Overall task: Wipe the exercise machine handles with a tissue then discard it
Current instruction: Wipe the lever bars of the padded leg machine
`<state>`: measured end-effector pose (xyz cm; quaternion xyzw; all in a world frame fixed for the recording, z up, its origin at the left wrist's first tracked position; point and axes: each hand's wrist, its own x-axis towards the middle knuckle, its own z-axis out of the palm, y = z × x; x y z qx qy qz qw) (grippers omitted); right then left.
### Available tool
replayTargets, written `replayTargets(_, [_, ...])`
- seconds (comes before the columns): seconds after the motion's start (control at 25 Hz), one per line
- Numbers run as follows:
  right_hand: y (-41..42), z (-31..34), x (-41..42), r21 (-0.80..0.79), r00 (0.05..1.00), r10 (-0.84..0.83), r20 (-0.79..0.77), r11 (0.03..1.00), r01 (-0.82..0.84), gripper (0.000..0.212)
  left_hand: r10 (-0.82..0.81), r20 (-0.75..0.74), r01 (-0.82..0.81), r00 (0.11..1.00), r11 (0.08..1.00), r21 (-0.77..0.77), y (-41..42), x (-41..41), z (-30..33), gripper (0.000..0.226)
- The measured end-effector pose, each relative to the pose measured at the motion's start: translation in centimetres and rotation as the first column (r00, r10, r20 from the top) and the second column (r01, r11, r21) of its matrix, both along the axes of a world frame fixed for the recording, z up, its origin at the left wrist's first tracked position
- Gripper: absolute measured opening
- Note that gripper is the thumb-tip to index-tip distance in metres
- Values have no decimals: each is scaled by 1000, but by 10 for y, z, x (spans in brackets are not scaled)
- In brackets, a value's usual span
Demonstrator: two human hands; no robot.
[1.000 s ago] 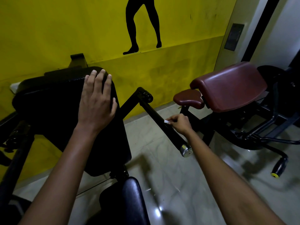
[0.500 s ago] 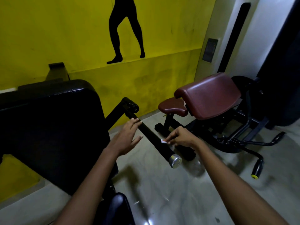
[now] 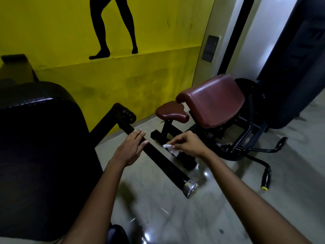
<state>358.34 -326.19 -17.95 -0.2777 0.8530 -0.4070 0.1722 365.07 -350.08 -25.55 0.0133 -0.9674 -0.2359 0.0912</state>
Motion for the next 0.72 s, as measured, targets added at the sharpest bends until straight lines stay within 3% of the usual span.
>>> replayTargets(0.12, [-41, -12, -1, -60, 999, -47, -14, 997, 47, 22, 34, -39, -33, 999, 999, 43, -15, -9, -6, 48])
replayTargets(0.28, [-67, -25, -1, 1, 1000, 0, -12, 1000, 0, 26, -19, -31, 20, 999, 1000, 16, -29, -10, -8, 47])
replayTargets(0.72, [-15, -13, 3, -5, 987, 86, 133, 996, -86, 32, -58, -9, 58, 998, 998, 12, -13, -1, -4, 49])
